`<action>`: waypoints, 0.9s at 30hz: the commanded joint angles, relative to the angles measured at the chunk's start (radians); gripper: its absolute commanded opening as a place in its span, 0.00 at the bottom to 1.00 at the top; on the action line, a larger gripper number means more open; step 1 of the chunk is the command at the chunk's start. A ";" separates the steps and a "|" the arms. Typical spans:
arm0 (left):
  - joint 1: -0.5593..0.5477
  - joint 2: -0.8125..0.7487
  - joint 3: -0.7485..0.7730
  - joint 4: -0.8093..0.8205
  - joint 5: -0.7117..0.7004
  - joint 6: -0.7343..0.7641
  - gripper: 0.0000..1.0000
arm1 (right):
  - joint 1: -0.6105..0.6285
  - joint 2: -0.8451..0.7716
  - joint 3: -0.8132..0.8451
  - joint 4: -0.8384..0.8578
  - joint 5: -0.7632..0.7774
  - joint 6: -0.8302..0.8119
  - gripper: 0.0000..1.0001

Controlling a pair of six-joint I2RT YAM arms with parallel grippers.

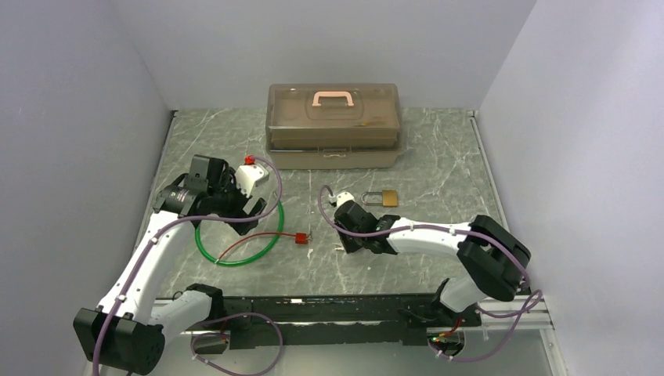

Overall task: Unlock with the key
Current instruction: Pick up the key from the center of the board.

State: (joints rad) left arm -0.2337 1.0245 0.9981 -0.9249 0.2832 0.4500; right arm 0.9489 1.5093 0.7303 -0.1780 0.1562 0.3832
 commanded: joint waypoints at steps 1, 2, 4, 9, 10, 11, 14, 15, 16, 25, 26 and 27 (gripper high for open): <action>0.005 -0.003 0.057 0.000 0.076 -0.022 0.99 | 0.002 -0.098 0.039 -0.001 0.025 -0.065 0.00; 0.005 -0.004 0.065 -0.004 0.087 -0.020 0.99 | 0.002 -0.115 0.047 -0.003 0.022 -0.078 0.00; 0.005 -0.001 0.085 -0.023 0.116 -0.007 0.99 | -0.002 -0.150 0.069 -0.008 0.012 -0.105 0.00; 0.005 0.028 0.166 -0.074 0.194 0.004 0.99 | -0.012 -0.232 0.153 -0.010 -0.057 -0.122 0.00; 0.006 0.032 0.180 -0.077 0.230 0.001 0.99 | -0.012 -0.240 0.179 -0.015 -0.071 -0.124 0.00; 0.005 0.034 0.190 -0.079 0.273 -0.004 0.99 | -0.012 -0.243 0.205 -0.020 -0.086 -0.124 0.00; 0.005 0.040 0.214 -0.103 0.478 0.011 0.99 | -0.012 -0.252 0.304 -0.036 -0.140 -0.125 0.00; 0.005 0.041 0.215 -0.107 0.532 0.017 0.99 | -0.011 -0.256 0.328 -0.033 -0.150 -0.129 0.00; 0.005 0.042 0.216 -0.107 0.574 0.021 0.99 | -0.010 -0.259 0.351 -0.030 -0.183 -0.130 0.00; 0.005 0.052 0.203 -0.025 0.765 -0.020 0.99 | 0.024 -0.268 0.471 -0.023 -0.213 -0.126 0.00; 0.005 0.050 0.197 -0.012 0.782 -0.032 0.99 | 0.030 -0.269 0.475 -0.019 -0.210 -0.124 0.00; 0.005 0.049 0.190 -0.002 0.813 -0.038 0.99 | 0.037 -0.270 0.479 -0.016 -0.207 -0.122 0.00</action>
State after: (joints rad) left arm -0.2310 1.0817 1.1858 -0.9981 0.9321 0.4450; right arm 0.9611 1.2701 1.1591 -0.2173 -0.0360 0.2646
